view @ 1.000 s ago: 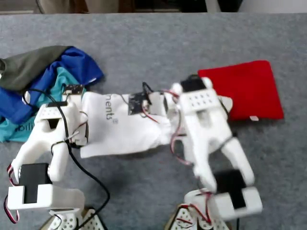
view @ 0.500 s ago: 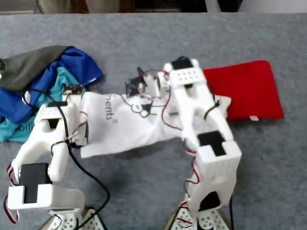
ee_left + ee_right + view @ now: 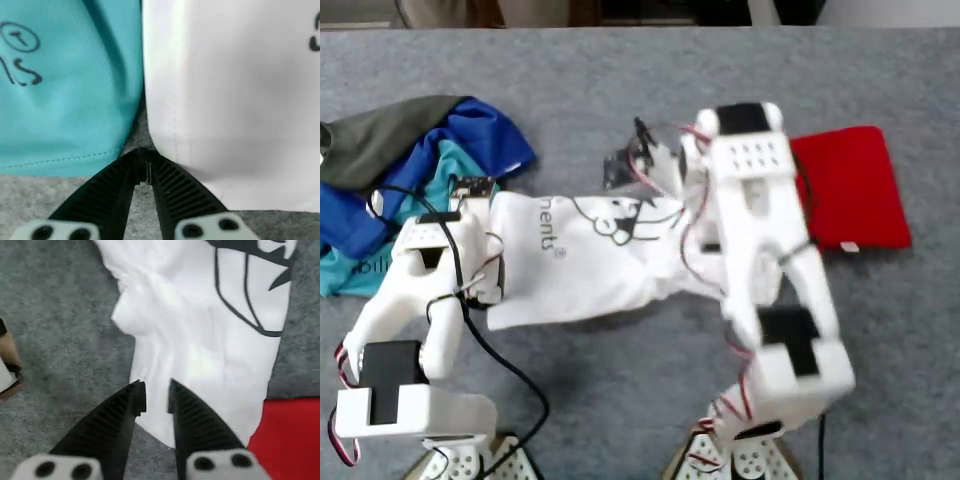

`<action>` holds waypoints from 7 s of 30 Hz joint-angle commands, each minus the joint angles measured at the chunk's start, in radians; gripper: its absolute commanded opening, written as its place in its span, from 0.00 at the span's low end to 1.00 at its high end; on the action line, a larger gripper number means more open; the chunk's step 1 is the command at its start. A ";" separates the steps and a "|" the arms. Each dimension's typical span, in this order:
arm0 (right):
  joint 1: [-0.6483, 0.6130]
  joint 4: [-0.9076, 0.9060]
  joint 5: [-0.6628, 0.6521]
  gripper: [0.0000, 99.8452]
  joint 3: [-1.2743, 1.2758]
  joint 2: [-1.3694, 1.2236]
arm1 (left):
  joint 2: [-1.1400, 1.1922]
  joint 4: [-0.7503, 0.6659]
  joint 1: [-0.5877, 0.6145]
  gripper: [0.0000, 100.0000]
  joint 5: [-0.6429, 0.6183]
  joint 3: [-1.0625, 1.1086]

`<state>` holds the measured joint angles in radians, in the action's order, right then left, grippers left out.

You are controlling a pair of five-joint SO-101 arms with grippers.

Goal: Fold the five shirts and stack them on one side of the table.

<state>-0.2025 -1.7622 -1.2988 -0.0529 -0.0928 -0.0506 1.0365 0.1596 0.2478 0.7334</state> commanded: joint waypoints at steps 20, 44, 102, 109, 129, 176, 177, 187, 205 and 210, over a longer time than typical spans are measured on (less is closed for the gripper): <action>0.127 0.928 0.146 0.01 0.616 0.142 | 0.002 -0.011 0.008 0.02 -0.005 -0.020; 0.117 0.399 0.163 0.01 0.104 0.165 | 0.002 -0.011 0.008 0.02 -0.009 -0.020; 0.226 0.812 0.548 0.01 0.387 -0.104 | 0.116 0.239 0.031 0.09 -0.048 -0.443; 0.200 1.073 0.942 0.01 0.512 0.070 | 0.234 0.250 0.055 0.21 -0.163 -0.542; 0.223 1.625 1.062 0.01 0.897 0.251 | 0.274 0.216 0.026 0.21 -0.152 -0.483; 0.367 1.350 1.063 0.01 0.714 0.659 | 0.437 0.551 0.138 0.02 -0.118 -1.030; 0.375 1.350 1.063 0.01 0.705 0.704 | 0.437 0.583 0.166 0.02 -0.089 -1.073; 0.642 1.458 1.054 0.01 0.687 0.852 | 0.437 0.721 0.077 0.02 -0.038 -1.281; 0.855 1.547 1.054 0.01 0.647 0.846 | 0.446 0.649 -0.677 0.02 -0.265 -1.333; 0.855 1.547 1.054 0.01 0.648 0.846 | 0.447 0.574 -0.706 0.02 -0.367 -1.404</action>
<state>0.6429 -0.2355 -0.2463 0.6943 0.7281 0.4465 1.6517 -0.5171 -0.0637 -0.6061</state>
